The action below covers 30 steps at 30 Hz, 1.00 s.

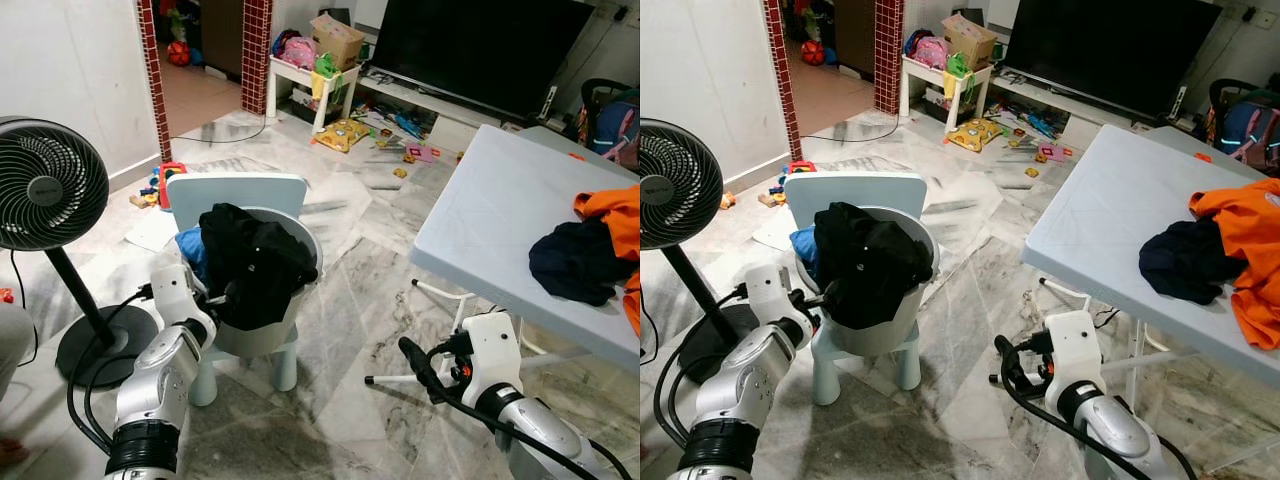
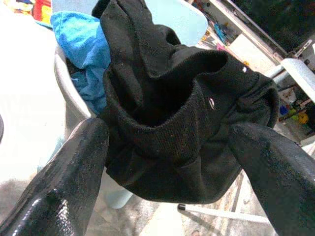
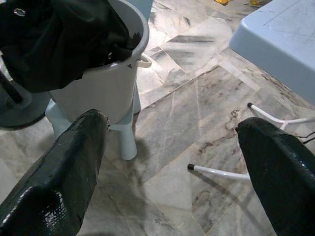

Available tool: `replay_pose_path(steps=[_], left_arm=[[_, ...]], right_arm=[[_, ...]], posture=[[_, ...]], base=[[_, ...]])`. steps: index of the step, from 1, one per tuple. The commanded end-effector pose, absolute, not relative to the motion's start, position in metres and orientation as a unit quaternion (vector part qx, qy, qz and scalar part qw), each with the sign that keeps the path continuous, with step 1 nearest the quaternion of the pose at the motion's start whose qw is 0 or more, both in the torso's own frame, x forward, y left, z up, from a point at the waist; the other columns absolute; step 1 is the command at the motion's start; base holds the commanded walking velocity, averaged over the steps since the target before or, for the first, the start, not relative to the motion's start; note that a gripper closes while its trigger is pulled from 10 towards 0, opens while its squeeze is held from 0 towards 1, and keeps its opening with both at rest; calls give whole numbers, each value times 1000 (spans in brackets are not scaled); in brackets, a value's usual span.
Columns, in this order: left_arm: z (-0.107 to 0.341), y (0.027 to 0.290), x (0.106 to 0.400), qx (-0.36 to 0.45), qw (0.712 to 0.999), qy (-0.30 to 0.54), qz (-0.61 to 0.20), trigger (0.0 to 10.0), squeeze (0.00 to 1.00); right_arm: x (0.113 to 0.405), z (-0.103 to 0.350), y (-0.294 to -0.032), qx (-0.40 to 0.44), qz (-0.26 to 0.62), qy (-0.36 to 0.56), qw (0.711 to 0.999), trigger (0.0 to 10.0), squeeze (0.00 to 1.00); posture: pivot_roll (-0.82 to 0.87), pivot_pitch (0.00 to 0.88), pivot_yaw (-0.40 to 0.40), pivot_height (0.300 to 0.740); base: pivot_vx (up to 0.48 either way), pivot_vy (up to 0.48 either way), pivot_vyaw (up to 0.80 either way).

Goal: Hang hanger

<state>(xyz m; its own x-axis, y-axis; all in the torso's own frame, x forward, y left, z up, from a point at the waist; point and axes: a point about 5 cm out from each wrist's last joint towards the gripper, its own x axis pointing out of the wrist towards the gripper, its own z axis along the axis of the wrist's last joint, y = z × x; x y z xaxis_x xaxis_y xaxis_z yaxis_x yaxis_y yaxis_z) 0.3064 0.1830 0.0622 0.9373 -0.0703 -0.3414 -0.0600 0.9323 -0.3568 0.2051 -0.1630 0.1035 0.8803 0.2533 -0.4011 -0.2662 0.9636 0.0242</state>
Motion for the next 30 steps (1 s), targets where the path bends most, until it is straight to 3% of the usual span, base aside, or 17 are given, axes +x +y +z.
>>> replay_pose_path(steps=[1, 30], left_arm=[[64, 177, 309, -193, 965, 175, -13, 10000, 0], [71, 171, 293, -189, 968, 166, -11, 10000, 0]], right_arm=[[205, 108, -162, -19, 134, 200, 970, 10000, 0], [211, 104, -158, -19, 143, 198, 969, 10000, 0]], posture=[[76, 0, -162, 740], [116, 0, -154, 740]], base=[[349, 0, 0], [326, 0, 0]])
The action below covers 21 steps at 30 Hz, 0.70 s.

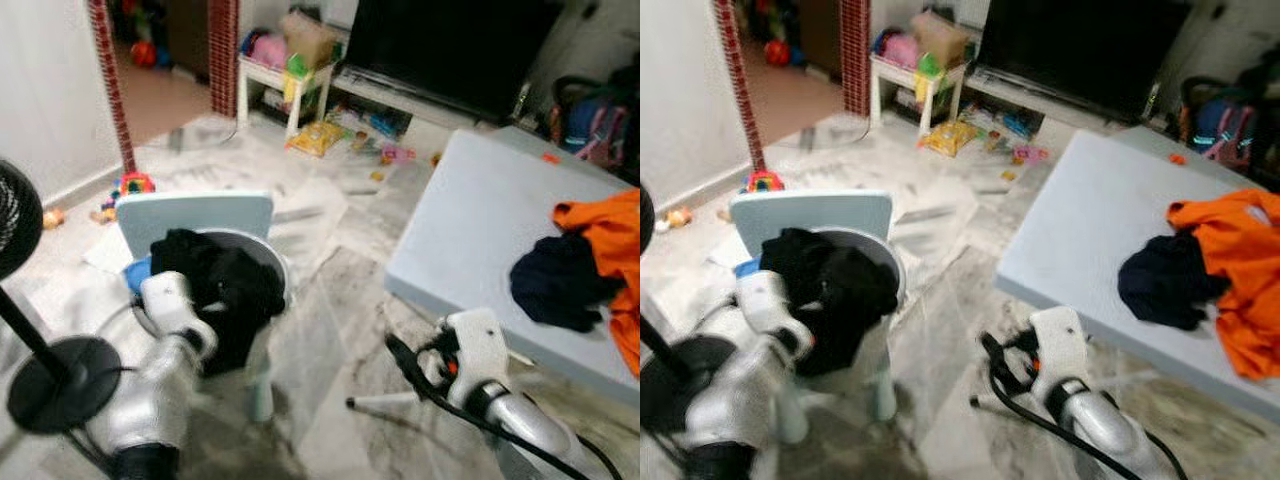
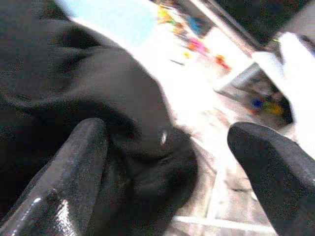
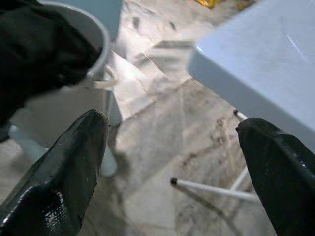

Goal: Hang hanger

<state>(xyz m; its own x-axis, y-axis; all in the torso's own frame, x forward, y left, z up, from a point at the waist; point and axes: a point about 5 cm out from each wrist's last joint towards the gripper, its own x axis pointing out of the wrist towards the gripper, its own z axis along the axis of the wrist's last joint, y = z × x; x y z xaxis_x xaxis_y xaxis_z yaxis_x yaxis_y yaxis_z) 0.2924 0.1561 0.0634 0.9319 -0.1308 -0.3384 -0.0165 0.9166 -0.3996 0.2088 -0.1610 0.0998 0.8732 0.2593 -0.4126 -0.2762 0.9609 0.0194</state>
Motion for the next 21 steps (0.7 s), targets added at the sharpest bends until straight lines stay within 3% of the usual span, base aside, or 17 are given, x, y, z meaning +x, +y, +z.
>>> replay_pose_path(steps=[1, 11, 21], left_arm=[[73, 171, 293, -184, 969, 163, -7, 10000, 0], [85, 173, 288, -153, 977, 149, -5, 10000, 0], [95, 173, 283, -152, 978, 144, -6, 10000, 0]], right_arm=[[212, 104, -157, -19, 144, 198, 969, 10000, 0], [216, 105, -157, -22, 155, 188, 969, 10000, 0], [220, 103, -155, -22, 160, 186, 969, 10000, 0]], posture=[[120, 0, -153, 740], [133, 0, -153, 740], [154, 0, -147, 740]], base=[[0, 0, 0], [0, 0, 0], [0, 0, 776]])
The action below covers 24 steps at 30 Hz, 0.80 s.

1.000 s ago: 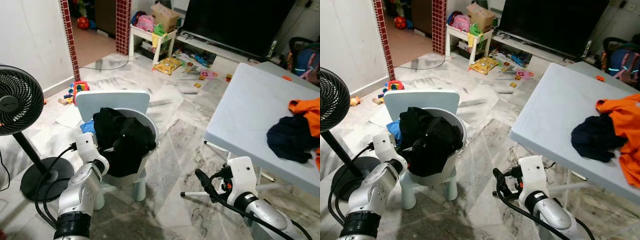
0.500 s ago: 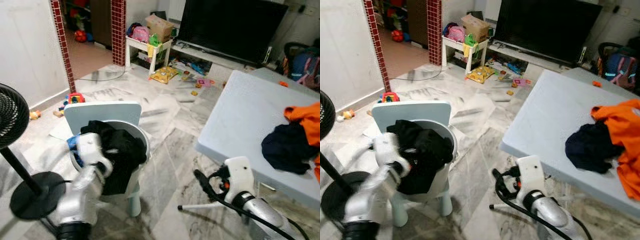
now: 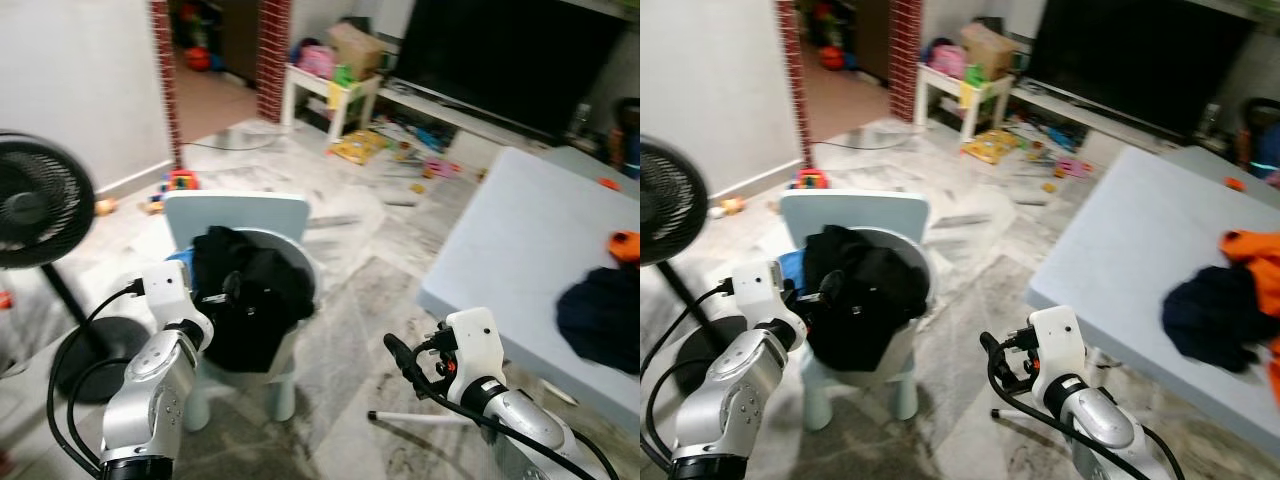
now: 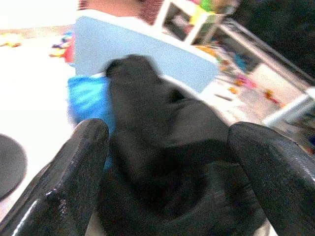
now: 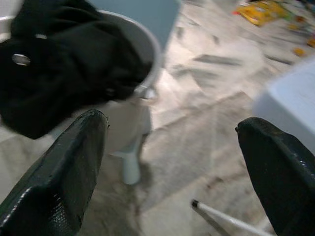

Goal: Hang hanger

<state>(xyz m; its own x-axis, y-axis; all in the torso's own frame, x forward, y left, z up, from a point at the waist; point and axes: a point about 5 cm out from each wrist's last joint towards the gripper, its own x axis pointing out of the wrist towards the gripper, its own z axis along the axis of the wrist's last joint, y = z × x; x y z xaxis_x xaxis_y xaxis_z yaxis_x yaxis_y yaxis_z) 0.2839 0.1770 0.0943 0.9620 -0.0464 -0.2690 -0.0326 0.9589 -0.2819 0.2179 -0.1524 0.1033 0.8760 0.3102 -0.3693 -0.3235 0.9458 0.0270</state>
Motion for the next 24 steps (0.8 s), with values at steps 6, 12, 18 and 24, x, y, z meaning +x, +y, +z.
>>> replay_pose_path(steps=[6, 12, 18, 24], left_arm=[[90, 173, 278, -159, 973, 168, -16, 10000, 0], [73, 169, 286, -182, 953, 239, -25, 10000, 0], [71, 168, 303, -157, 954, 252, -45, 10000, 0], [67, 163, 310, -163, 949, 264, -63, 10000, 0]], right_arm=[[223, 102, -154, -21, 162, 184, 969, 10000, 0], [225, 104, -154, -15, 153, 180, 971, 10000, 0], [223, 107, -157, -16, 151, 176, 973, 10000, 0], [222, 110, -159, -20, 147, 172, 974, 10000, 0]], posture=[[163, 0, -144, 740], [154, 0, -146, 740], [134, 0, -154, 740], [120, 0, -160, 740]], base=[[0, 0, 800], [0, 0, 533], [0, 0, 0], [0, 0, 0]])
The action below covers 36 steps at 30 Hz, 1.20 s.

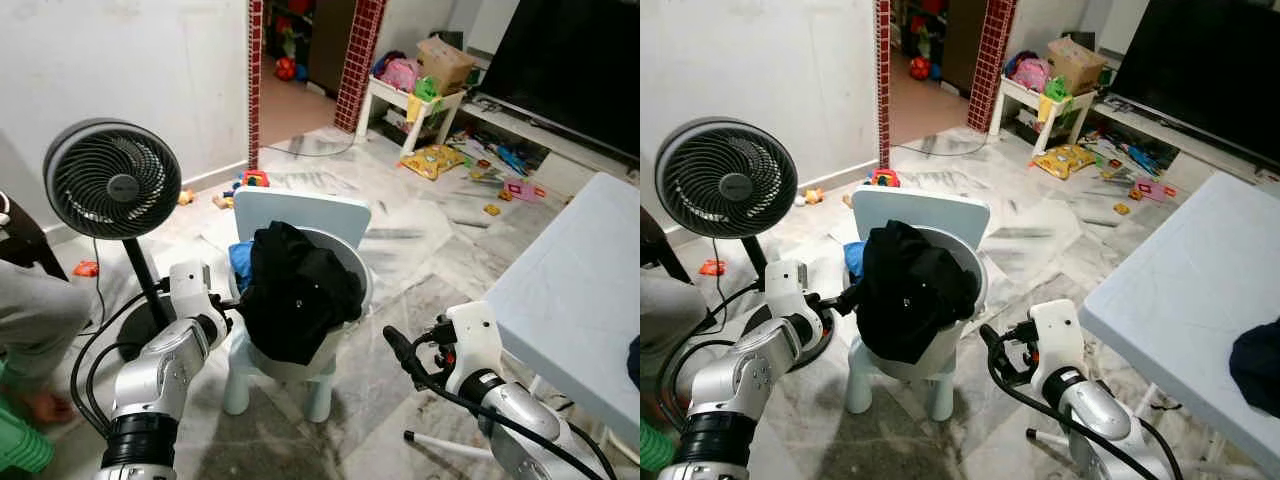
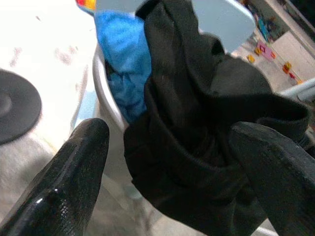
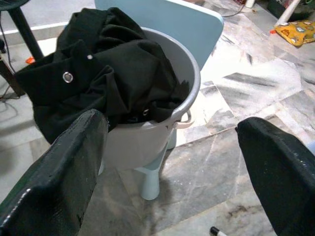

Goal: Hang hanger

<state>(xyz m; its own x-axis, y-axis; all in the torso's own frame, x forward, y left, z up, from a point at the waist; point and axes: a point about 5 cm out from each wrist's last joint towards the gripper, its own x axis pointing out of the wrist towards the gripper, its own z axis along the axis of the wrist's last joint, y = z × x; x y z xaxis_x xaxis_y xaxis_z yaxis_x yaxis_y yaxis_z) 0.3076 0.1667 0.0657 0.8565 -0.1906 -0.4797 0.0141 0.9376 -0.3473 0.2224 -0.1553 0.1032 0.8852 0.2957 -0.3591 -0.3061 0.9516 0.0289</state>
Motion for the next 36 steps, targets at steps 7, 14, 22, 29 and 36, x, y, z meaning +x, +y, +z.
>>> replay_pose_path(steps=[7, 14, 22, 29, 36], left_arm=[[61, 136, 312, -178, 935, 288, -106, 10000, 0], [58, 114, 314, -143, 931, 294, -161, 10000, 0], [52, 117, 308, -137, 929, 308, -153, 10000, 0], [42, 127, 304, -146, 923, 332, -130, 10000, 0], [36, 134, 302, -146, 921, 344, -110, 10000, 0]], right_arm=[[219, 111, -162, -25, 147, 176, 973, 10000, 0], [218, 114, -163, -29, 145, 175, 973, 10000, 0], [214, 113, -164, -30, 142, 180, 973, 10000, 0], [212, 112, -162, -30, 151, 186, 970, 10000, 0], [210, 113, -165, -32, 150, 187, 970, 10000, 0]], posture=[[94, 0, -169, 740], [75, 0, -172, 740], [71, 0, -165, 740], [67, 0, -171, 740], [62, 0, -176, 740]], base=[[0, 0, 0], [0, 0, 0], [0, 0, 0], [0, 0, 0], [0, 0, 0]])
